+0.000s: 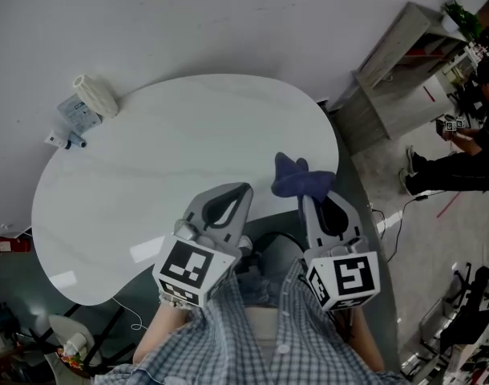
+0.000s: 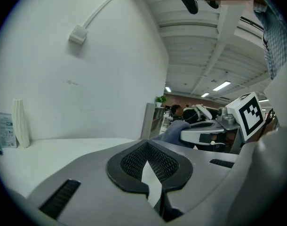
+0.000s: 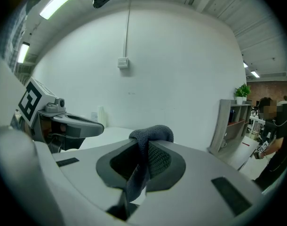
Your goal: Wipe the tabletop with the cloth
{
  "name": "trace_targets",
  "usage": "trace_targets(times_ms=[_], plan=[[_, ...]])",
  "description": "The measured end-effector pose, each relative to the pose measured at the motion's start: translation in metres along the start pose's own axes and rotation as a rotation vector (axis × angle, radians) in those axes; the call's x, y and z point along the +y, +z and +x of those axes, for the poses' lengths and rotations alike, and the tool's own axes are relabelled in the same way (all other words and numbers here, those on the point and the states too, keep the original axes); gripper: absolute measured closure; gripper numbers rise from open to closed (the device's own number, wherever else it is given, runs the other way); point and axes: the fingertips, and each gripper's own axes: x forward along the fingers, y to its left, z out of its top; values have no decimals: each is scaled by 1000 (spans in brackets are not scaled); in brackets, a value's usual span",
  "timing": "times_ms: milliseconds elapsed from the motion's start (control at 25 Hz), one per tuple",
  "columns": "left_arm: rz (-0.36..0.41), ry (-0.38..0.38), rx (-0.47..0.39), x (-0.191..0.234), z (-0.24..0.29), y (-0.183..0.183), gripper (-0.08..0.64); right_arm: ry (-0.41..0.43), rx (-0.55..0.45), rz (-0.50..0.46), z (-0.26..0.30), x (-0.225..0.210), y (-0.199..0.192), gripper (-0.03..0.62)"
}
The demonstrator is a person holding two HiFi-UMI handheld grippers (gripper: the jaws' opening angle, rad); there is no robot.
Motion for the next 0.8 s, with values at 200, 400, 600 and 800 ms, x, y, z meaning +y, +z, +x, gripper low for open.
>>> trace_targets(times_ms=[200, 400, 600, 800], plan=[[-15, 27, -11, 16, -1, 3, 554, -17, 11, -35, 8, -13, 5, 569], [-22, 69, -4, 26, 2, 1, 554, -16, 17, -38, 19, -29, 3, 569], [-25, 106, -3, 26, 8, 4, 554, 25, 19, -69, 36, -43, 7, 569], [-42, 145, 6, 30, 20, 6, 554, 70, 21, -103, 51, -53, 11, 569]])
